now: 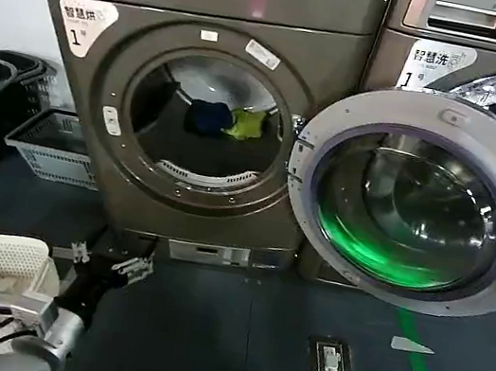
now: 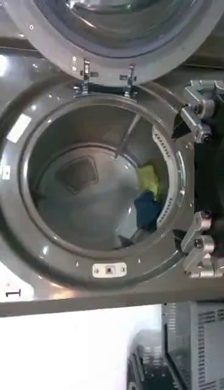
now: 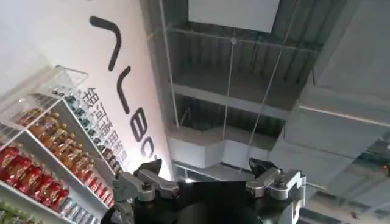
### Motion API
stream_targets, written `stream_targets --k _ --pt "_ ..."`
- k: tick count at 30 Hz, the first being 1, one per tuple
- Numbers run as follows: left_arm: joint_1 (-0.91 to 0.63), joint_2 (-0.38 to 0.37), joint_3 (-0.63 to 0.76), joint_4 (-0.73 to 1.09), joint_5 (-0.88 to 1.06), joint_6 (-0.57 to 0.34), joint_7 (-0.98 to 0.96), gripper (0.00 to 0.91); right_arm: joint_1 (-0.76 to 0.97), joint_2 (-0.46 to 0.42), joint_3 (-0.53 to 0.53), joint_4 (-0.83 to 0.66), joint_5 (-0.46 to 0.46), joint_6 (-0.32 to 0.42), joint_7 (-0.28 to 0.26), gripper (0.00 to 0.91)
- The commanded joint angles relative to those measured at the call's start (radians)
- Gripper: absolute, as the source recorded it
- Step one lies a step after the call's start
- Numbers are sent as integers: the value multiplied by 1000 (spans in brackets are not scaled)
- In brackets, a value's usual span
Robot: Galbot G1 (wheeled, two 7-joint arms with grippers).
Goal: Grasp the clothes from the dryer.
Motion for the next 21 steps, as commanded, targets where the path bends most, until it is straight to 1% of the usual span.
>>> stream_targets --k 1,5,9,17,21 --pt "-1 -1 0 -3 -1 2 1 907 1 0 -1 -1 6 18 13 907" --pt "-2 -1 -2 -12 -5 3 1 907 2 0 0 3 45 32 6 907" --pt "-3 -1 -3 -20 -8 5 1 907 2 3 2 -1 61 51 -12 907" --pt "-9 0 -5 -21 -15 6 1 907 -5 2 11 -5 100 74 -21 907" --pt "-14 1 -13 -21 -21 8 1 907 -7 -3 17 -5 112 74 -21 907"
